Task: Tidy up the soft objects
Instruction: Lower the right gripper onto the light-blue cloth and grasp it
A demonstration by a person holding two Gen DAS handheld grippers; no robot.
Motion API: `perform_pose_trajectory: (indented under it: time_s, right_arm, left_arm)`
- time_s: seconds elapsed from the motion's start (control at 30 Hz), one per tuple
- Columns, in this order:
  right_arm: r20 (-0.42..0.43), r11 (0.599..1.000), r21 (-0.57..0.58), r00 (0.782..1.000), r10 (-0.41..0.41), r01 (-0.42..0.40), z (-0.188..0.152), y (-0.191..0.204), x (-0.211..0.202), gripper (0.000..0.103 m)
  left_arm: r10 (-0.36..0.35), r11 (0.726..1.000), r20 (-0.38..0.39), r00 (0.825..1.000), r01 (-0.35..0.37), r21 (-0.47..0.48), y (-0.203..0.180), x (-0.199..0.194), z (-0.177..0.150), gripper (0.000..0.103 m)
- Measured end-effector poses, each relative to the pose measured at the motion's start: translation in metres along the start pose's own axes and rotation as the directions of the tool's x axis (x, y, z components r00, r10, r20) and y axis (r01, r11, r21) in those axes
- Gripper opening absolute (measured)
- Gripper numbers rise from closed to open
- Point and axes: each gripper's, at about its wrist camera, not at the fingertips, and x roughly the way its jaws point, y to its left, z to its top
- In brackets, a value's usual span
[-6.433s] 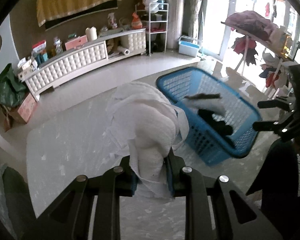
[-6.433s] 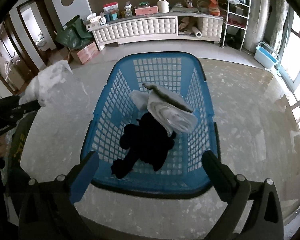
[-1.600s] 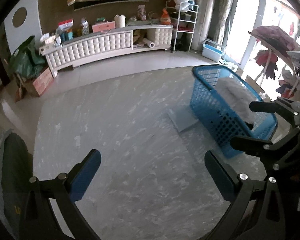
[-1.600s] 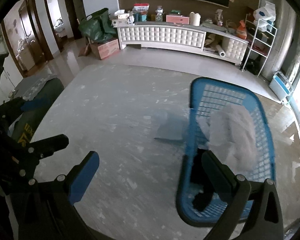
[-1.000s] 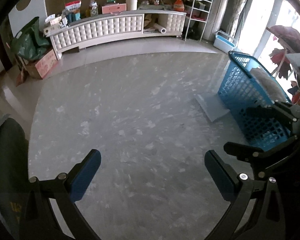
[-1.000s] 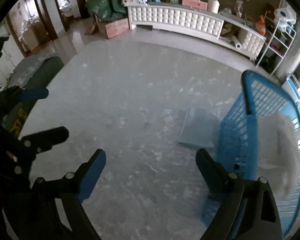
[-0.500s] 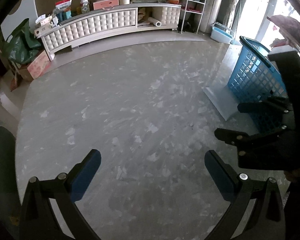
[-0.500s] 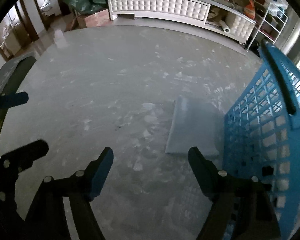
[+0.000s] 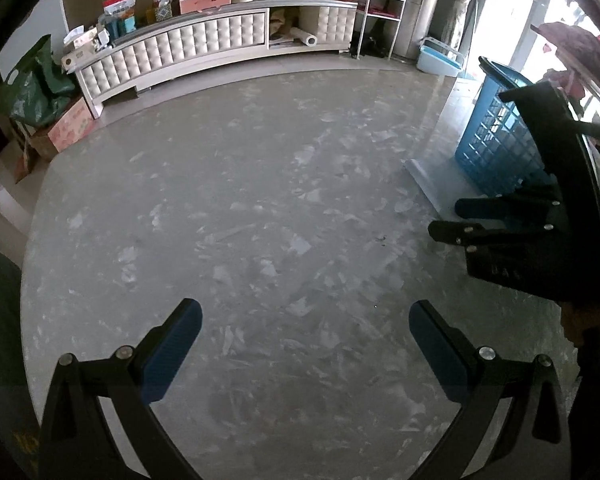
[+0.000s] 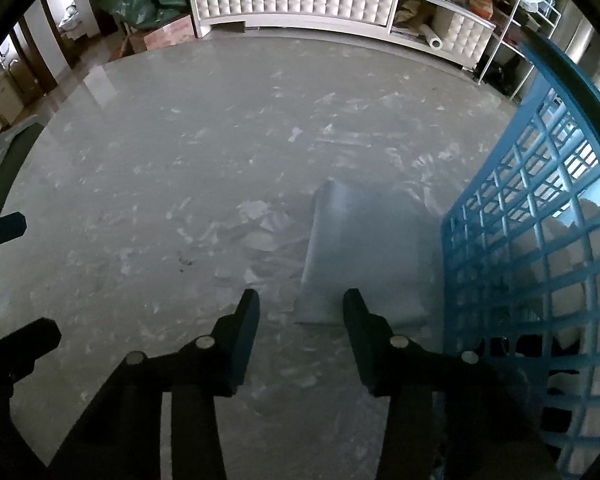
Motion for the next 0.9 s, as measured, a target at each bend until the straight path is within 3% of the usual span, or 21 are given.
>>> perform_pose_trajectory:
  time_s: [0.1, 0.13, 0.27, 0.37, 0.77, 0.9]
  right_arm:
    - [0.006, 1.000, -0.002, 1.000, 0.000, 0.000, -0.004, 0.000, -0.001, 0.028]
    - [0.011, 1.000, 0.002, 1.000, -0.010, 0.010, -0.007, -0.001, -0.001, 0.020]
    - [0.019, 1.000, 0.007, 1.000, -0.014, 0.013, -0.008, 0.001, -0.002, 0.016]
    - [0.014, 1.000, 0.010, 1.000, -0.009, 0.009, -0.006, 0.001, -0.004, 0.006]
    - [0.034, 0.999, 0.005, 0.999, 0.034, -0.035, -0.005, 0.000, -0.021, 0.003]
    - [0.050, 0.996, 0.008, 0.994, 0.093, -0.093, -0.002, 0.006, -0.035, 0.003]
  left_arm:
    - [0.002, 1.000, 0.005, 1.000, -0.002, 0.007, -0.002, -0.001, -0.001, 0.103]
    - [-0.001, 1.000, 0.006, 1.000, 0.001, 0.006, -0.002, -0.001, 0.000, 0.103]
    - [-0.013, 1.000, 0.008, 1.000, 0.013, 0.001, -0.002, -0.003, -0.001, 0.103]
    - [-0.017, 1.000, 0.015, 1.000, 0.017, -0.001, 0.001, -0.005, -0.001, 0.103]
    - [-0.027, 0.998, 0.039, 0.999, 0.029, -0.055, 0.015, -0.013, -0.002, 0.103]
    - [-0.029, 0.998, 0.044, 0.999, 0.031, -0.047, 0.015, -0.016, -0.004, 0.103]
